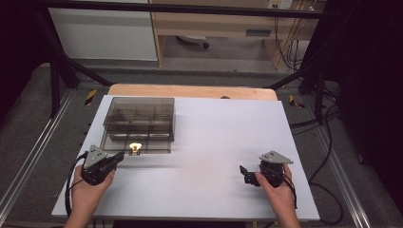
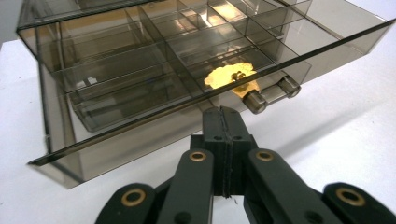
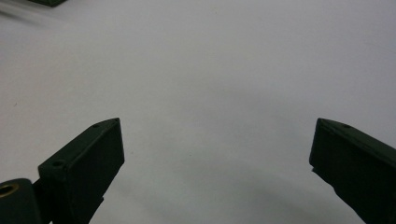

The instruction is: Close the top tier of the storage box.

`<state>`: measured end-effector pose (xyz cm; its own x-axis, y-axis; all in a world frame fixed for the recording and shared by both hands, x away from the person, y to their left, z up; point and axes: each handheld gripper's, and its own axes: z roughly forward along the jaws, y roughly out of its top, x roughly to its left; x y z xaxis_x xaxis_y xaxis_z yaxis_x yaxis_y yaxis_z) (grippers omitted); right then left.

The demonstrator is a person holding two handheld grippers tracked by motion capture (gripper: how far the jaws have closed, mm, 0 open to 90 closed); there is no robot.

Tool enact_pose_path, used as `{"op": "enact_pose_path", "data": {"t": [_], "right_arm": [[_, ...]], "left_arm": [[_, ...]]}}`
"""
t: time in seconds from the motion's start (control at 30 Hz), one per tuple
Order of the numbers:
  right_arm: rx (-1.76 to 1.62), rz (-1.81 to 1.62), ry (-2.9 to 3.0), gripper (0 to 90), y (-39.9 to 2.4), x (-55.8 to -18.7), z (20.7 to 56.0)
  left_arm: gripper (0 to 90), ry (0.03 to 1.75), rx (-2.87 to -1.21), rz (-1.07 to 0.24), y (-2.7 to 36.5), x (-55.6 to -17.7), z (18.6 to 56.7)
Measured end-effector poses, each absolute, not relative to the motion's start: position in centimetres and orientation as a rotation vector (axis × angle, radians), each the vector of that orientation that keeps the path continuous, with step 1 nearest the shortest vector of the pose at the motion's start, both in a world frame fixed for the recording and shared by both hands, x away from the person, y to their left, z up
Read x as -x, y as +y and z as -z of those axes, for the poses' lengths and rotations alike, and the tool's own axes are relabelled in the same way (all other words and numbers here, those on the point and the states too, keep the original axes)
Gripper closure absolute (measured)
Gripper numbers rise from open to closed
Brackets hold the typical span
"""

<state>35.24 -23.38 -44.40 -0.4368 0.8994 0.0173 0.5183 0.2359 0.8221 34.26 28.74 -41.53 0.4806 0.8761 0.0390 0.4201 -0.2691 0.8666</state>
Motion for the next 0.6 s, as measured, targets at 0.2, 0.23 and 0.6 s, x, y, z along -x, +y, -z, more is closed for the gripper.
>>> {"op": "enact_pose_path", "data": {"t": [0.2,0.23,0.6], "right_arm": [[-1.295,-1.094,2.046,3.8,-23.42,-35.18,44.25],[-1.293,-1.093,2.047,3.8,-23.42,-35.21,44.27],[-1.294,-1.089,2.048,3.8,-23.39,-35.14,44.29]], "left_arm": [[90.0,1.066,-1.898,-0.671,28.11,-34.77,41.67],[90.0,1.064,-1.902,-0.672,28.07,-34.82,41.68],[90.0,1.044,-1.923,-0.669,27.89,-35.29,41.50]]}}
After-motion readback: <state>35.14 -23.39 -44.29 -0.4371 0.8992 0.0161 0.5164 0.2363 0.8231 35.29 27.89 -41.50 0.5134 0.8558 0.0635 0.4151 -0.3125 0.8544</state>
